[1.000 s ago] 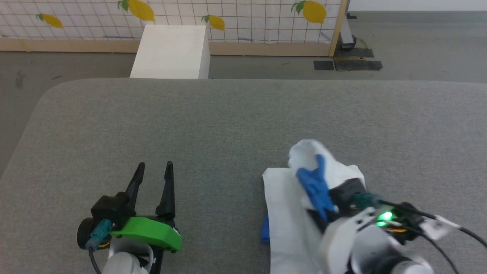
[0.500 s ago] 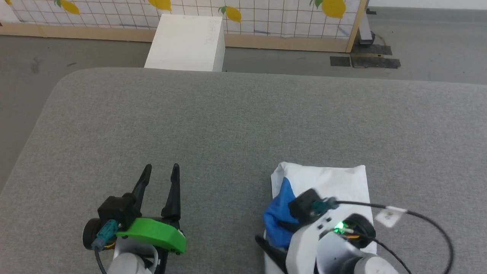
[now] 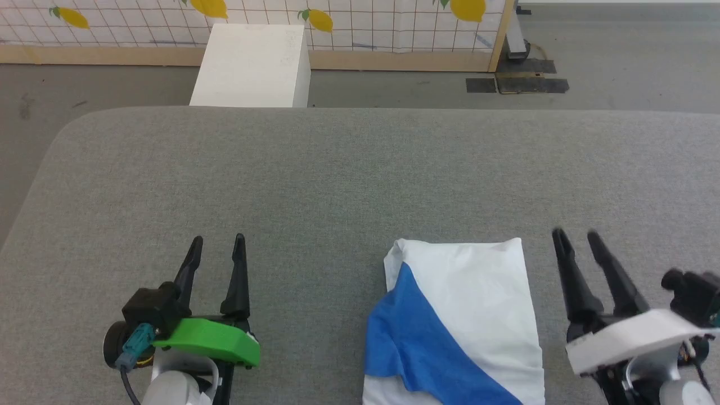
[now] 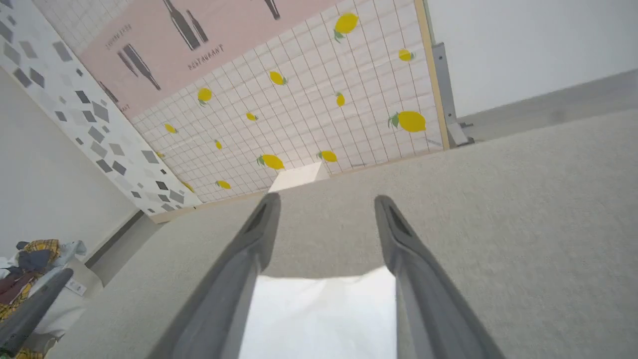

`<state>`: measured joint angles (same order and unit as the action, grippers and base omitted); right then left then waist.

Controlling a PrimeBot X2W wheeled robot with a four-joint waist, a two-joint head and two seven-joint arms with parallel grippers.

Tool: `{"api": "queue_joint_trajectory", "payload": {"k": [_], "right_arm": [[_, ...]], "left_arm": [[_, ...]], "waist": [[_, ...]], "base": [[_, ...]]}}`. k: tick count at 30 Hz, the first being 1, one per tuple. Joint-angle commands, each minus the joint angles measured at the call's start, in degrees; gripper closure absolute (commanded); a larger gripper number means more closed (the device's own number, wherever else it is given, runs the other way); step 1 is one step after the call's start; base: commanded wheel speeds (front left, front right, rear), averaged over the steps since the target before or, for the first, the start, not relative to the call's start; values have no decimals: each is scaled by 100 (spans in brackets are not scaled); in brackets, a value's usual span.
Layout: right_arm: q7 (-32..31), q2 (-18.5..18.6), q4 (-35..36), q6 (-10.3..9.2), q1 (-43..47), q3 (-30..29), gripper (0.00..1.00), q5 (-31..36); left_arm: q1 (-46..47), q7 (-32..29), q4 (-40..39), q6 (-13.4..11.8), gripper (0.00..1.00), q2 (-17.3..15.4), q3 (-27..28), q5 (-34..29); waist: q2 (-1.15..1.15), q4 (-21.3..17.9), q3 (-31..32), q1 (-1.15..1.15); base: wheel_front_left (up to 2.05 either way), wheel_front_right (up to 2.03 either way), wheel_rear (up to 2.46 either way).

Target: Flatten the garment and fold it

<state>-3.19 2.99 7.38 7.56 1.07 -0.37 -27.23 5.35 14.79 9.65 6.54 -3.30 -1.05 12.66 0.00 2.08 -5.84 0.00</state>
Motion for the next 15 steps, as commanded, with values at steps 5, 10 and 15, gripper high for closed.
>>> {"api": "queue_joint_trajectory", "payload": {"k": [5,10,15], "right_arm": [[-231,-11,-982,-8,203,-234,0,-408],[-787,-11,-1717,-8,112,-131,0,-788],[-1274,-11,-2180,-8,-154,17,0,-925]], "left_arm": [[8,20,-61,12,0,29,9,-28],[-13,21,-37,20,0,33,-28,-21],[-20,21,-33,23,0,36,-32,-9]], "waist": [[0,0,11,0],[0,16,23,0],[0,18,19,0]], "base": [[0,0,0],[0,0,0],[0,0,0]]}}
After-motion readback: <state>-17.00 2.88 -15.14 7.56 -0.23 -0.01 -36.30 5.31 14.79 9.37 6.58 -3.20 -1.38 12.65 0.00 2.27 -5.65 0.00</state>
